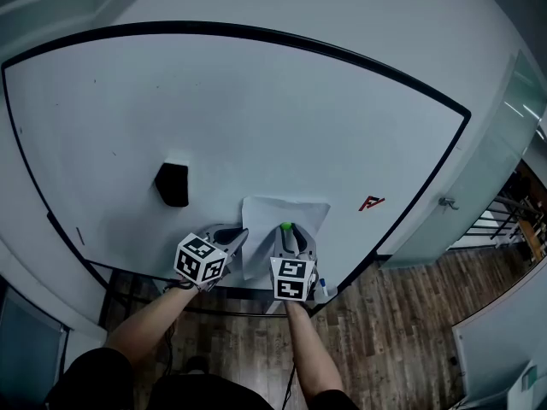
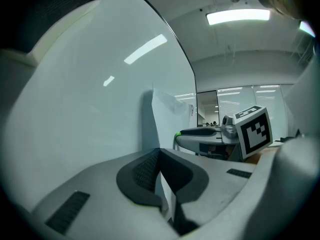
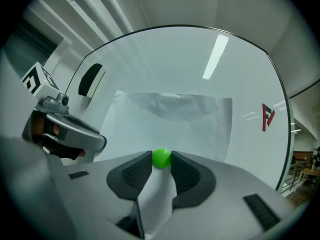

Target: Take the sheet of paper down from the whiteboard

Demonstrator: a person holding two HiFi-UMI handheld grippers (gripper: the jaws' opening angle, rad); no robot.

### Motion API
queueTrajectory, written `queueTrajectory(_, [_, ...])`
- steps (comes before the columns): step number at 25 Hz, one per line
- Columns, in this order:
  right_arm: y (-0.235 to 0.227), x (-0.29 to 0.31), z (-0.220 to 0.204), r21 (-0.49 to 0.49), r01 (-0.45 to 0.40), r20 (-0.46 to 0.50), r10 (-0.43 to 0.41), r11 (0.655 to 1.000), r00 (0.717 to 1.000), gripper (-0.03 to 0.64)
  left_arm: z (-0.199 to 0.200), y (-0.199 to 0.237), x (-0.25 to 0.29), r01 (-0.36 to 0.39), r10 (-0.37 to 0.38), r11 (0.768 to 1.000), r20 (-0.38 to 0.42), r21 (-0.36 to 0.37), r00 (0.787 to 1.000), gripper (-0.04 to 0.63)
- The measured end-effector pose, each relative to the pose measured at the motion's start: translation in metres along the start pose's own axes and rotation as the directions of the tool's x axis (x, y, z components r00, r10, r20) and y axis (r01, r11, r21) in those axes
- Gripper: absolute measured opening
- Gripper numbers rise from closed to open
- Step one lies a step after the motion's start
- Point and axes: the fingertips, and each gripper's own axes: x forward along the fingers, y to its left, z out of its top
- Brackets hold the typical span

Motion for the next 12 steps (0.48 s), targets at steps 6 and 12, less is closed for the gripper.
queueTrajectory(6, [-0.004, -0.002, -0.002, 0.010, 0.000, 0.001, 0.000, 1.000, 1.000, 0.129, 0.001, 0.005, -0.006, -0.022, 0.022, 1.000, -0.002, 0.004, 1.000, 0.020])
queueTrajectory(12, [-0.004, -0.001, -0.004, 0.016, -0.002, 0.001, 0.002, 1.000, 1.000, 0.129, 0.005, 0.007, -0.012, -0.053, 0.052, 0.998, 0.013, 0.040, 0.999, 0.020])
